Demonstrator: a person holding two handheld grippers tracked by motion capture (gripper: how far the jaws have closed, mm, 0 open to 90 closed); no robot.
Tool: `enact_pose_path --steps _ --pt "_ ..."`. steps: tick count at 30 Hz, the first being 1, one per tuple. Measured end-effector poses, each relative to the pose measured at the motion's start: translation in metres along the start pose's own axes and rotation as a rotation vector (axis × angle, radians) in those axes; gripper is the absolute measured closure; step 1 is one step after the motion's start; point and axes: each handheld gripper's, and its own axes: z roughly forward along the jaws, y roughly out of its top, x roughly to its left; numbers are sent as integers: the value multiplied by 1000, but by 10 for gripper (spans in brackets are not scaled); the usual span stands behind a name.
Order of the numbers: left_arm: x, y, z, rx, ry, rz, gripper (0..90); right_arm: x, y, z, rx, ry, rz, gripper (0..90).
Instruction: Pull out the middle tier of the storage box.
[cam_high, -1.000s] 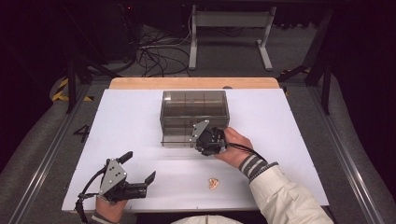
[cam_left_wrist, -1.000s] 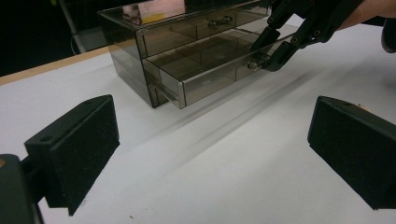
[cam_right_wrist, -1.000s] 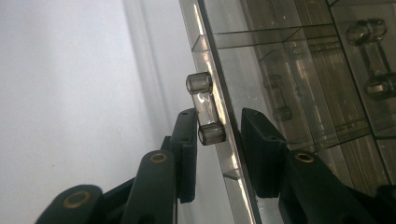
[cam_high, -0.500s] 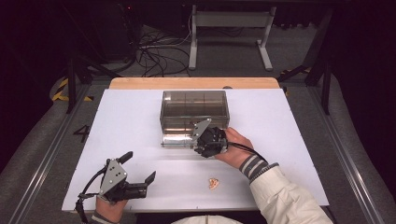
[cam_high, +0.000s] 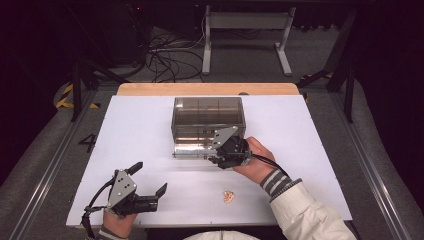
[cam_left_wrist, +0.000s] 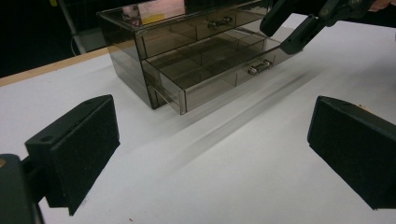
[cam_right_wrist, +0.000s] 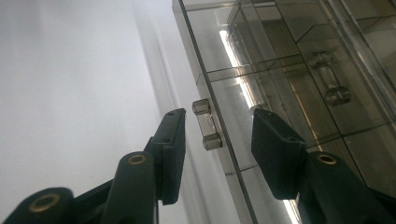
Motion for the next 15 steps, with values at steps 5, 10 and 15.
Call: enact_pose_path --steps 5,10,15 --pt "0 0 0 1 1 2 28 3 -4 -11 -26 -9 19 547" --pt "0 0 -1 4 4 1 28 8 -8 -21 -63 -37 15 546" --pt "-1 0 -1 1 3 2 28 11 -13 -32 -93 -36 40 543"
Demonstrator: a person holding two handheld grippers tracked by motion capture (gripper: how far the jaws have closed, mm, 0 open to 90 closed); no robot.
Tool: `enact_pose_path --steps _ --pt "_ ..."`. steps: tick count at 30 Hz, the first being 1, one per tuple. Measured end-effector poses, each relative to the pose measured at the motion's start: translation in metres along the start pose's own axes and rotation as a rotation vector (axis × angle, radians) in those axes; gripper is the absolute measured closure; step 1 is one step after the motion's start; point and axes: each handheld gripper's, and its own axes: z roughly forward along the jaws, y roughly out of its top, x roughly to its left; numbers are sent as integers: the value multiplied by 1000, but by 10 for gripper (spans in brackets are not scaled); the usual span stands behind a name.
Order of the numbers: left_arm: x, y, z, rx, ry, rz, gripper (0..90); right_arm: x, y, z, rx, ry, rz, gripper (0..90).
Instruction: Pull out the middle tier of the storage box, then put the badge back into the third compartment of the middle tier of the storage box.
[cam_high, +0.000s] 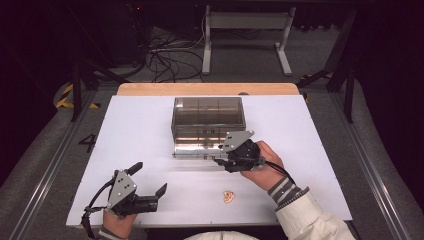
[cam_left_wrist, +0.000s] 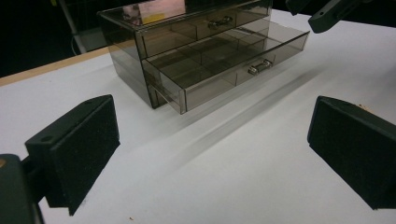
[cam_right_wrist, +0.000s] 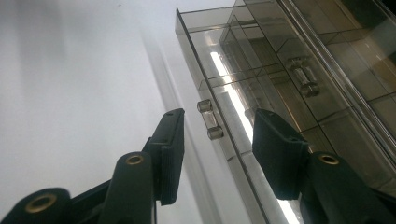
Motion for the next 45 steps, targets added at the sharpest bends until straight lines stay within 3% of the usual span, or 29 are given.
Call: enact_pose_path --steps 6,10,30,45 --pt "0 0 0 5 1 -1 28 6 -6 -7 -16 13 19 535" --pt "0 0 1 7 0 2 28 11 -8 -11 -13 -13 15 535" --pt "0 0 1 8 -1 1 28 34 -32 -20 -36 78 90 522" --pt "0 0 1 3 -6 -2 28 43 -42 -19 -25 96 104 511"
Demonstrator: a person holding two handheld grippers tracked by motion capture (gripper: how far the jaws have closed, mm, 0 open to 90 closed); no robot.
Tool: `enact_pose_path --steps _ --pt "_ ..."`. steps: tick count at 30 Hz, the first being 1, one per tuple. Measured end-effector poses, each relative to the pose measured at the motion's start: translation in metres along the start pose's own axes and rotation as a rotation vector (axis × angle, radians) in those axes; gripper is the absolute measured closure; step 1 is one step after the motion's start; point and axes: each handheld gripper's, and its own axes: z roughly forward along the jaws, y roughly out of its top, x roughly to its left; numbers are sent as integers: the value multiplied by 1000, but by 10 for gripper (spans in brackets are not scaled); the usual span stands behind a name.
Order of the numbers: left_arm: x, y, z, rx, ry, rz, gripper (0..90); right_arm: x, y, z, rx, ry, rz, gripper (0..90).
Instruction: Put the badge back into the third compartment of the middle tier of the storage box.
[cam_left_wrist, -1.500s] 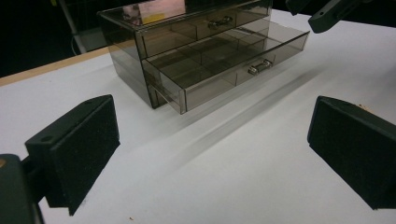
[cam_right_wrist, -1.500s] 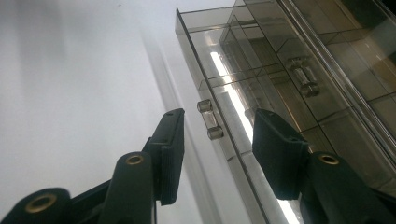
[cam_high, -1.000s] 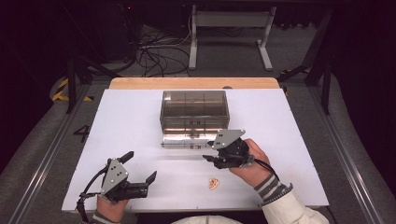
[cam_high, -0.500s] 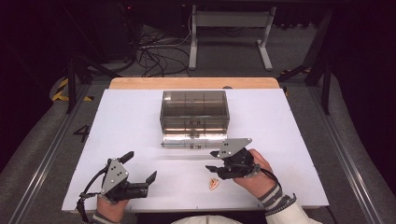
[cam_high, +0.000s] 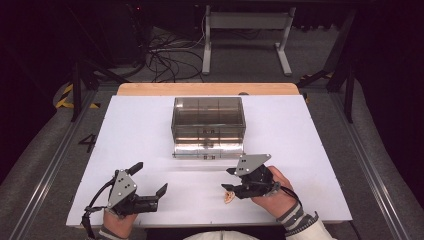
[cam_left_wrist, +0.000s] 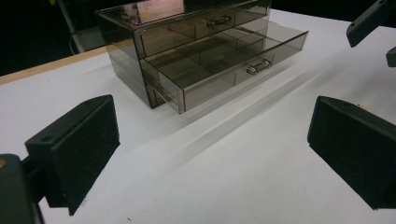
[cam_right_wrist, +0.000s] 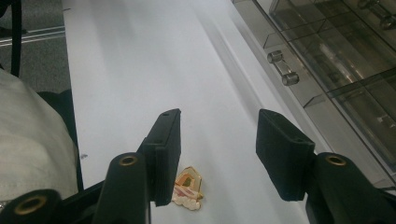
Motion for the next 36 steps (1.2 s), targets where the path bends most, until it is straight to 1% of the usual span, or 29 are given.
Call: enact_pose_path --steps 7,12,15,21,27,33,36 --pt "0 0 0 -1 0 0 28 1 -2 0 6 7 4 508" --pt "0 0 0 -1 -1 1 29 2 -6 5 27 21 13 503" --pt "0 0 0 -1 -1 -1 28 2 -7 8 44 32 20 500" --pt "0 0 0 -1 -1 2 29 1 -10 16 92 66 54 461" --pt "0 0 0 -1 -1 1 29 2 -13 23 135 87 64 458" --pt "0 0 0 -1 -1 0 29 4 -14 28 170 92 81 453" --pt "0 0 0 -1 -1 0 29 5 -15 30 188 83 92 452"
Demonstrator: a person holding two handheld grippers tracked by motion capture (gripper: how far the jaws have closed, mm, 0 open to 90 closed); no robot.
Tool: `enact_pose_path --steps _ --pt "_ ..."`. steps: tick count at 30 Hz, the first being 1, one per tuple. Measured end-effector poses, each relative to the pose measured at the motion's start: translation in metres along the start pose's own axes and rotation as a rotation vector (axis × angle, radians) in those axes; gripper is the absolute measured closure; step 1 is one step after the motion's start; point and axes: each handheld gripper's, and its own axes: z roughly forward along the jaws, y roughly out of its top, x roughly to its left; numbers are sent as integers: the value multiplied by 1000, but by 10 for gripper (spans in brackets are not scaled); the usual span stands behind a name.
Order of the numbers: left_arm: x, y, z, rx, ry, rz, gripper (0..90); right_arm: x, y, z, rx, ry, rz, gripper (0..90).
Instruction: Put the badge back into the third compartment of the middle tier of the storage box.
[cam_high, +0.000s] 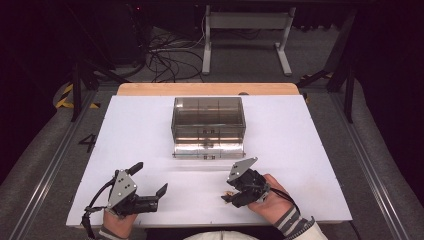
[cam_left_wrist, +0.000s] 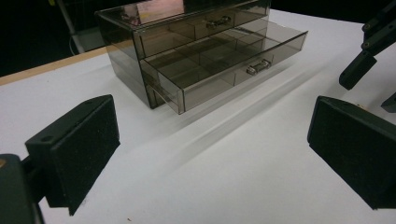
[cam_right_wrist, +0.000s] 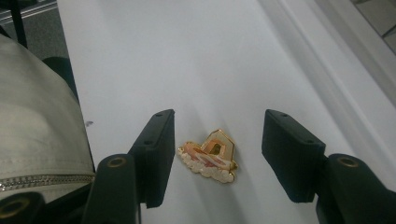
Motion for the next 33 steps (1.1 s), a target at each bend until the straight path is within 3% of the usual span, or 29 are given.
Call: enact_pose_path --steps 7,21,33 --pt "0 0 0 0 1 1 29 2 -2 6 18 -22 52 455" --pt "0 0 0 3 1 1 29 10 -5 15 51 -42 50 475" --pt "0 0 1 3 0 2 29 13 -6 19 49 -66 50 507"
